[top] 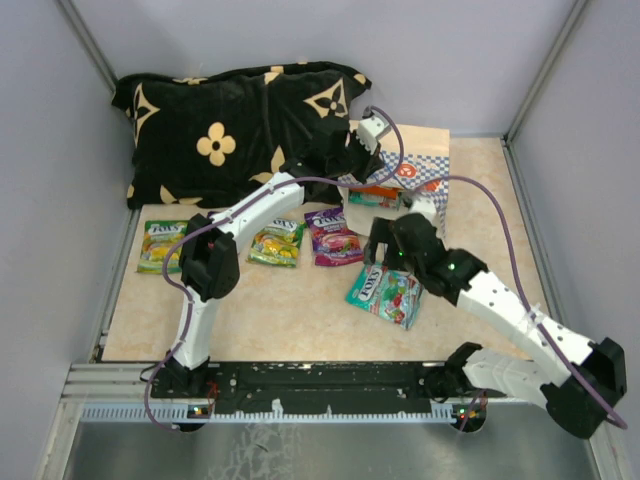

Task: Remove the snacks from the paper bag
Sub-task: Place the snack at the center of the board.

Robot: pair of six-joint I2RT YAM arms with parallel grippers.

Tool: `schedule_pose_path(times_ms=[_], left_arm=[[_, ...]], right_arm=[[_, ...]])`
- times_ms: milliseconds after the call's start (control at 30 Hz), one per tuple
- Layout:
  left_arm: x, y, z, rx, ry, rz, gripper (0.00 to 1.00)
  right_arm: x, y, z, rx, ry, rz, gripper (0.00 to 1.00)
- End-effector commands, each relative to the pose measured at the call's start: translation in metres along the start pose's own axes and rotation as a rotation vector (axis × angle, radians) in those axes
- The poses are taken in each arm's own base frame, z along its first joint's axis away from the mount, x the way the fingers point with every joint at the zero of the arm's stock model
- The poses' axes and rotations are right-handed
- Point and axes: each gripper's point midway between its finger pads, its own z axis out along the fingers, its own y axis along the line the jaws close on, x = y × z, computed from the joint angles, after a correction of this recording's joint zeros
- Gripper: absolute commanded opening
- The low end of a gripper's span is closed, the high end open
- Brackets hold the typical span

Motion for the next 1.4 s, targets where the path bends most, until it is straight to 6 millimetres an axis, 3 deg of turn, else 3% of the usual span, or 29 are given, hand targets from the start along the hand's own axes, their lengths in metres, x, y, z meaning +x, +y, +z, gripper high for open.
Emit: schedule_pose_path(times_ms=[0, 100, 200, 367, 633, 700, 900, 1000, 1133, 1367], left_arm=[[-0.038, 0.008, -0.018, -0.017, -0.069, 0.000, 0.00], [-0.041, 0.005, -0.021, 0.002, -0.076, -0.014, 0.00], [-0.043, 0.004, -0.024, 0.011, -0.076, -0.010, 0.00], [-0.045, 0.009, -0.030, -0.002, -0.068, 0.002, 0.00], [-0.045, 0.006, -0.028, 0.030, -0.079, -0.026, 0.00], [-0.047, 0.005, -0.027, 0.035, -0.082, -0.034, 0.00], [-0.052, 0.002, -0.030, 0.044, -0.089, -0.037, 0.00], [-0.050, 0.000, -0.028, 0.055, -0.085, -0.043, 0.00], [-0.045, -0.001, -0.025, 0.063, -0.077, -0.053, 0.00], [-0.044, -0.001, -0.024, 0.065, -0.081, -0.058, 0.00]], right_arm=[[0.006, 0.018, 0.002, -0.137, 0.177, -0.633, 0.99], [0.049, 0.000, 0.017, -0.179, 0.374, -0.905, 0.99], [0.076, 0.005, 0.025, -0.325, 0.444, -1.072, 0.99], [0.079, 0.020, 0.026, -0.483, 0.345, -1.189, 0.99], [0.100, -0.004, 0.039, -0.479, 0.395, -1.234, 0.99], [0.099, -0.006, 0.045, -0.477, 0.400, -1.200, 0.99], [0.070, -0.020, 0.072, -0.291, 0.342, -1.044, 0.99], [0.077, -0.024, 0.076, -0.262, 0.334, -0.946, 0.99], [0.070, -0.048, 0.078, -0.089, 0.342, -0.889, 0.99], [0.049, -0.047, 0.077, 0.027, 0.320, -0.803, 0.99]])
